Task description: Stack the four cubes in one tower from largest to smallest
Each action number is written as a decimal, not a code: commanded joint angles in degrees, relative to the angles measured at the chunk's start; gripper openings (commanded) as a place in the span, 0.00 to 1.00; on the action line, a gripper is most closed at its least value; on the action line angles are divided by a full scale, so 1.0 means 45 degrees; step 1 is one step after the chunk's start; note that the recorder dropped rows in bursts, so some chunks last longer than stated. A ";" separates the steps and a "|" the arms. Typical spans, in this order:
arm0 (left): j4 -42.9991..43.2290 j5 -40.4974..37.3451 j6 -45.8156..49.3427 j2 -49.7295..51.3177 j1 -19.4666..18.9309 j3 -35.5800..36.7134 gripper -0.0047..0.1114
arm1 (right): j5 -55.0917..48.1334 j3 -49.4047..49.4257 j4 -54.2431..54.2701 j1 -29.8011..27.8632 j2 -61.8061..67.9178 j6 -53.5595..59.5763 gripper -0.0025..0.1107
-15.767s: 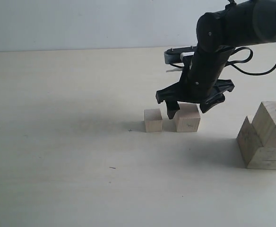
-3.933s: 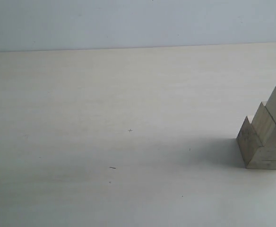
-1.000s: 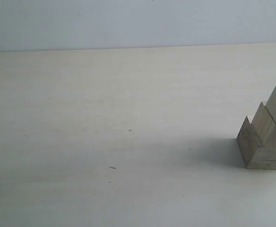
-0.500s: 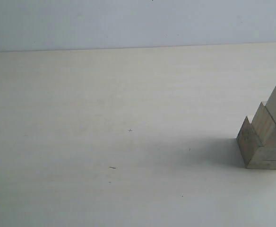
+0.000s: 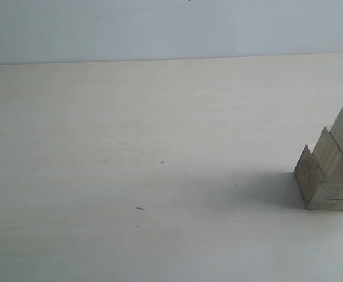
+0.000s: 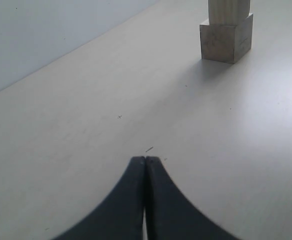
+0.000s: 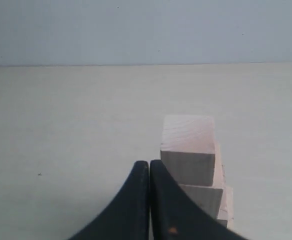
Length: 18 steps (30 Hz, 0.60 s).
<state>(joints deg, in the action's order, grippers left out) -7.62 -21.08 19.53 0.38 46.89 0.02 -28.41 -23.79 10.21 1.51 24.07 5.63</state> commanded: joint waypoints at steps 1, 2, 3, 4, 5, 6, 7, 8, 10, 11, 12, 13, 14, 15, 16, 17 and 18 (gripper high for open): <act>-0.0021 0.0078 -0.0046 -0.0086 -0.0020 -0.0005 0.04 | 0.2543 0.1828 0.0034 -0.0041 -0.0801 0.0444 0.03; -0.0021 0.0078 -0.0046 -0.0086 -0.0020 -0.0005 0.04 | 0.2828 0.2248 0.0034 -0.0041 -0.1182 0.0444 0.03; -0.0021 0.0078 -0.0046 -0.0086 -0.0020 -0.0005 0.04 | 0.2964 0.2656 0.0034 -0.0041 -0.1608 0.0444 0.03; -0.0021 0.0078 -0.0046 -0.0086 -0.0020 -0.0005 0.04 | 0.2991 0.3044 0.0034 -0.0041 -0.2074 0.0420 0.03; -0.0021 0.0078 -0.0046 -0.0086 -0.0020 -0.0005 0.04 | 0.2991 0.3338 0.0034 -0.0041 -0.2548 0.0397 0.03; -0.0021 0.0078 -0.0046 -0.0086 -0.0020 -0.0005 0.04 | 0.2991 0.3685 0.0034 -0.0041 -0.3007 0.0397 0.03; -0.0021 0.0078 -0.0046 -0.0086 -0.0020 -0.0005 0.04 | 0.2991 0.3980 0.0057 -0.0041 -0.3408 0.0397 0.03; -0.0021 0.0078 -0.0046 -0.0086 -0.0020 -0.0005 0.04 | 0.2991 0.4179 0.0057 -0.0041 -0.3698 0.0397 0.03; -0.0021 0.0078 -0.0046 -0.0086 -0.0020 -0.0005 0.04 | 0.2898 0.4528 0.0057 -0.0041 -0.4337 0.0397 0.03; -0.0021 0.0078 -0.0046 -0.0086 -0.0020 -0.0005 0.04 | 0.2809 0.4626 0.0057 -0.0041 -0.4555 0.0397 0.03; -0.0021 0.0078 -0.0046 -0.0086 -0.0020 -0.0005 0.04 | 0.2653 0.4651 0.0057 -0.0041 -0.4794 0.0397 0.03; -0.0021 0.0078 -0.0046 -0.0086 -0.0020 -0.0005 0.04 | 0.2469 0.4666 0.0057 -0.0041 -0.4996 0.0397 0.03; -0.0021 0.0078 -0.0046 -0.0086 -0.0020 -0.0005 0.04 | 0.2405 0.4666 0.0057 -0.0041 -0.5144 0.0397 0.03; -0.0021 0.0078 -0.0046 -0.0086 -0.0020 -0.0005 0.04 | 0.2378 0.4666 0.0057 -0.0041 -0.5225 0.0397 0.03; -0.0021 0.0078 -0.0046 -0.0086 -0.0020 -0.0005 0.04 | 0.2378 0.4666 0.0057 -0.0041 -0.5282 0.0397 0.03; -0.0021 0.0078 -0.0046 -0.0086 -0.0020 -0.0005 0.04 | 0.2378 0.4666 0.0057 -0.0041 -0.5282 0.0397 0.03; -0.0021 0.0078 -0.0046 -0.0086 -0.0020 -0.0005 0.04 | 0.2378 0.4666 0.0057 -0.0041 -0.5282 0.0397 0.03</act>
<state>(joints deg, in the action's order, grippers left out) -7.62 -21.08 19.53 0.38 46.89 0.02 -17.47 -3.10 10.40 1.51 0.82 6.86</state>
